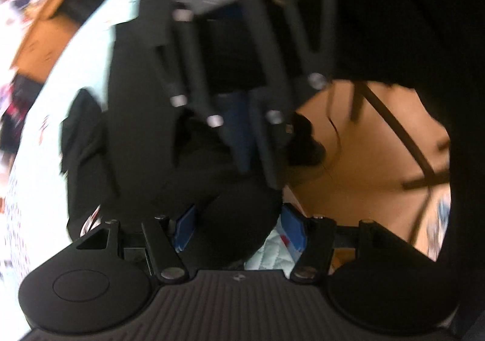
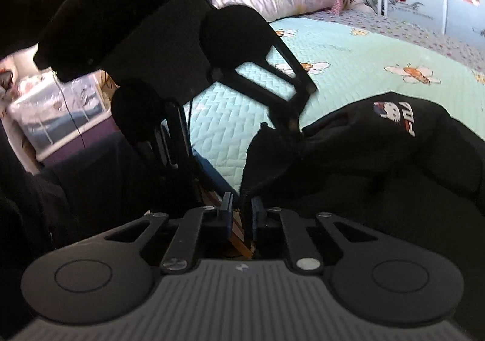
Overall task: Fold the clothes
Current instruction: 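Lift the hoodie with the left gripper while the right gripper holds its body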
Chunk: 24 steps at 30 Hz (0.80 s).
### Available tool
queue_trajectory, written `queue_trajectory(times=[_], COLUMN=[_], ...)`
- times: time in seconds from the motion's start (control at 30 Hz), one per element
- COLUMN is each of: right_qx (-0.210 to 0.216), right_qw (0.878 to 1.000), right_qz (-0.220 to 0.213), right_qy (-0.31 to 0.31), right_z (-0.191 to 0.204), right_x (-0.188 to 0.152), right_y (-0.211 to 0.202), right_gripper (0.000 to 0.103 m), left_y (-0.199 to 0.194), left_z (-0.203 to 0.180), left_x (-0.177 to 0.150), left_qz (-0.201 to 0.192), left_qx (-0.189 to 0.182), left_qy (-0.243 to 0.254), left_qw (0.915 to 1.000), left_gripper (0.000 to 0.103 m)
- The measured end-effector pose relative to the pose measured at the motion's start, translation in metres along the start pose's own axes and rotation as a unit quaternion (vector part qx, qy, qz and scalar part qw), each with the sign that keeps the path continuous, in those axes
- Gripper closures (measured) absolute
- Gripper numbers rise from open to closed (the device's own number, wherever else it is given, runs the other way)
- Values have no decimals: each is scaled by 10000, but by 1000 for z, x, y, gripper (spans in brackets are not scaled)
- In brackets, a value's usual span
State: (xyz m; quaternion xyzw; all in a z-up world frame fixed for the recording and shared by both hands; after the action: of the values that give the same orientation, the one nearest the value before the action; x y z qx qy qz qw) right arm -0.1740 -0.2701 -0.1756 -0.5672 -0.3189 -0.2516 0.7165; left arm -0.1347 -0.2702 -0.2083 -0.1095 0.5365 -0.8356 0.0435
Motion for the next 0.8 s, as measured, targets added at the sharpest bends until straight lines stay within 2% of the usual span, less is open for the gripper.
queue_trajectory(times=[0.1, 0.17, 0.3, 0.37, 0.5, 0.63, 0.7, 0.8], right_qx=[-52, -98, -192, -265, -559, -657, -735, -784], right_qw=[9999, 9998, 9998, 9993, 9934, 9804, 9767, 9722], right_qz=[17, 13, -97, -196, -435, -632, -631, -628], right_qy=[-120, -165, -15, 161, 898, 1748, 1916, 2117], right_z=[1, -1, -13, -21, -46, -76, -84, -91], right_x=[0, 1, 4, 4, 3, -8, -14, -17], right_y=[2, 3, 3, 1, -8, -22, -26, -26], right_gripper=[92, 92, 92, 92, 90, 82, 80, 75], left_y=[9, 13, 16, 20, 27, 30, 28, 19], left_z=[-4, -5, 4, 6, 7, -3, -6, -10], left_x=[3, 2, -8, -15, -32, -51, -59, -73], left_qz=[133, 239, 362, 438, 551, 473, 344, 109], left_qx=[-155, -206, -25, 110, 311, 639, 786, 1034], left_qy=[255, 217, -545, -1141, -2354, -3017, -3345, -3968], left_qw=[9995, 9993, 9979, 9924, 9698, 9501, 9385, 9120], left_gripper=[39, 39, 40, 40, 40, 40, 40, 40])
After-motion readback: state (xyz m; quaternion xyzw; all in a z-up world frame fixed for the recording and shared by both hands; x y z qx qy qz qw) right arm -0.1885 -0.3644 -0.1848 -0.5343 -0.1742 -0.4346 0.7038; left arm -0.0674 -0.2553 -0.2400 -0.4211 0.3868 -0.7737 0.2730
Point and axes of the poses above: each gripper's, at about its wrist camera, not at the fingertips, and y roughly the way its jaws point, z to its left, x to its top, the point moved 6 cm from there along y, roughly the way its jaws point, and after that the axes turned 2 degrees about z, right-handed, at the moved point
